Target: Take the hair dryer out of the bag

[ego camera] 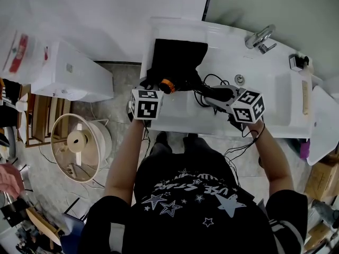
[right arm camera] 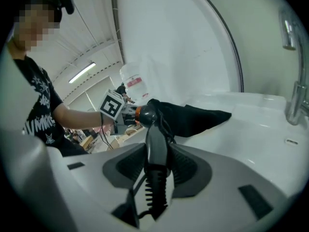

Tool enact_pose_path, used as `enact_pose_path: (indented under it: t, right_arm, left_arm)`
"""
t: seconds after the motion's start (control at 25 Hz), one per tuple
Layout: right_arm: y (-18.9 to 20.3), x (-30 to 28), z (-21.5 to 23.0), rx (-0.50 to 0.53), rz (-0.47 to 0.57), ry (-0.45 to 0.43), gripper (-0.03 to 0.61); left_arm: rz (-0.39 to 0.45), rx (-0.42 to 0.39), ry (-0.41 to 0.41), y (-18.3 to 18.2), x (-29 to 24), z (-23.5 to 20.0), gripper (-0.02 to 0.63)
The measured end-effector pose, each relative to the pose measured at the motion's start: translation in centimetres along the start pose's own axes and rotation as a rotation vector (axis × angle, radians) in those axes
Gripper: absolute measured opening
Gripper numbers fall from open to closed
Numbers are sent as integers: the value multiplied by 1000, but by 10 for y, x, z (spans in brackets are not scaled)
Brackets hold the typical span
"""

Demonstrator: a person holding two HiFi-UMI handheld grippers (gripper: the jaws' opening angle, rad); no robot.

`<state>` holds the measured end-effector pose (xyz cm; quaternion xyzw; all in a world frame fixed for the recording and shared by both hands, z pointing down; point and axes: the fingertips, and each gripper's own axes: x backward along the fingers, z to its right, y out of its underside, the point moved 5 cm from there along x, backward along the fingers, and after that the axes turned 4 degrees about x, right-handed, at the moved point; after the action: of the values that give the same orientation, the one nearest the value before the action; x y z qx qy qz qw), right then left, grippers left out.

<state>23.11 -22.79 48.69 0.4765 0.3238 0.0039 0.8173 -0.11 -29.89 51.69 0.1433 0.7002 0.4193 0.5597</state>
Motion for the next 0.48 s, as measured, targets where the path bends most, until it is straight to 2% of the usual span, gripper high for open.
enact_pose_path:
  t: [0.28,0.48]
  right_arm:
    - [-7,16,-9,-68,101,-50,155]
    - [-12,22,-16,-107,156,-82,155]
  left_arm:
    - [40,-10,51,-10,1,4,20]
    - [47,-2,38,-12,-6,-2,20]
